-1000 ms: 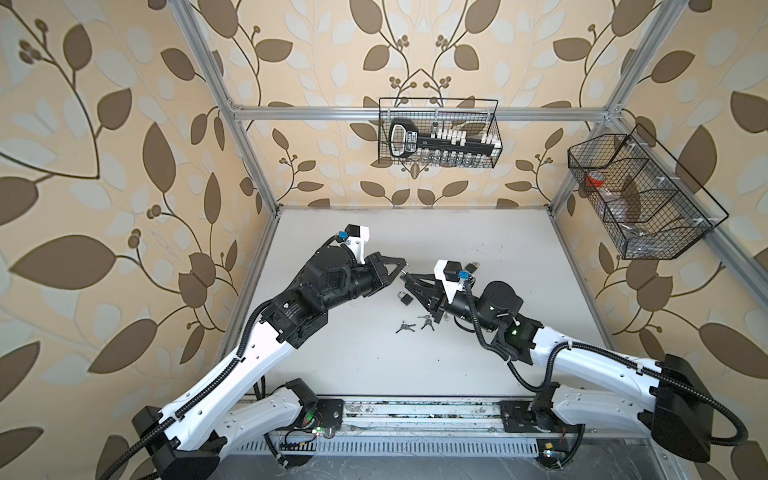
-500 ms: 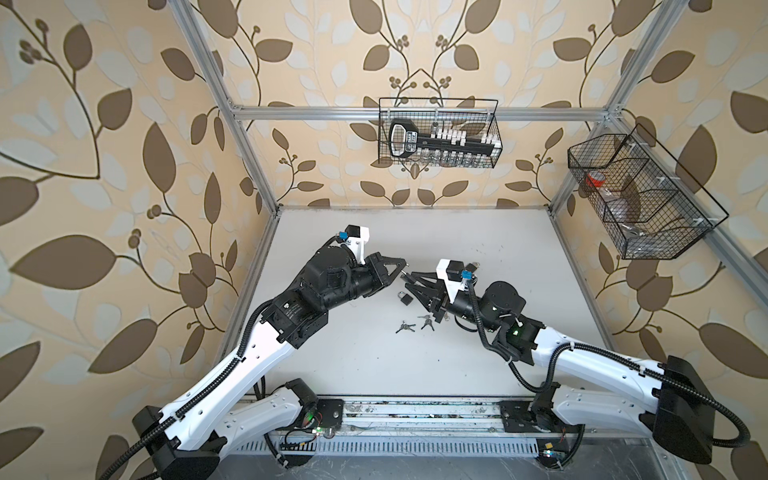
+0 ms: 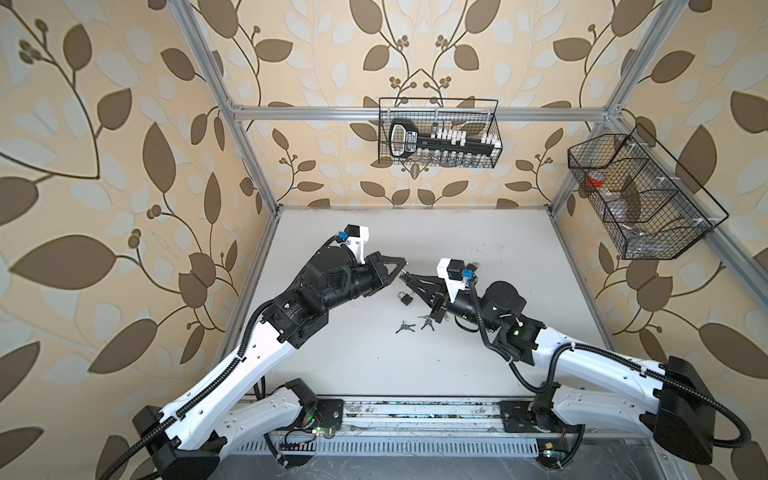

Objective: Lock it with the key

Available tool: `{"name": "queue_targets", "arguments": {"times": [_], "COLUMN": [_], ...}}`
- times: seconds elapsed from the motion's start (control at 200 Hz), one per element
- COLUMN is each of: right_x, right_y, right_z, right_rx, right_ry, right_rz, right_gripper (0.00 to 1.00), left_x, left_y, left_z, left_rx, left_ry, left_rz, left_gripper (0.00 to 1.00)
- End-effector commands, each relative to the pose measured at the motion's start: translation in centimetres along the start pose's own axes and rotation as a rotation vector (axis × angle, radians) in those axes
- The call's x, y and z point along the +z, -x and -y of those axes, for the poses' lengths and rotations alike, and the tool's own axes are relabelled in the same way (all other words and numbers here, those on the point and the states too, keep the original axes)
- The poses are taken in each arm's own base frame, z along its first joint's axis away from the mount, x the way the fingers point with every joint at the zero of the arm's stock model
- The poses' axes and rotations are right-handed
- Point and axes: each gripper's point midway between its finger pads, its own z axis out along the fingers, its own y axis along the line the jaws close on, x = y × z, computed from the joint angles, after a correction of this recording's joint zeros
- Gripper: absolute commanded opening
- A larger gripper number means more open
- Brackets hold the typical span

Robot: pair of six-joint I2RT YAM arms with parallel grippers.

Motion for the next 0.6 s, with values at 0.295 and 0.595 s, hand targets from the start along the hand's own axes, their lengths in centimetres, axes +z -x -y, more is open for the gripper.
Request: {"name": "queue_targets", "arguments": {"times": [0.295, 0.595], "right_x": [-2.0, -3.7], "right_y": [0.2, -1.3], "right_z": [0.3, 1.4], "right_rx": [0.02, -0.024], "right_ry": [-0.028, 0.016], "right_rz": [-0.05, -0.167], "right_gripper": [0.0, 0.0], "left_x": [-2.0, -2.3], "left_y": [2.2, 2.1], "left_z": [-1.3, -1.0], "left_rx": [0.178, 0.418], "left_ry": [0.151, 0.242], "left_rz": [0.117, 0.02], "left_gripper": [0.51, 0.57]}}
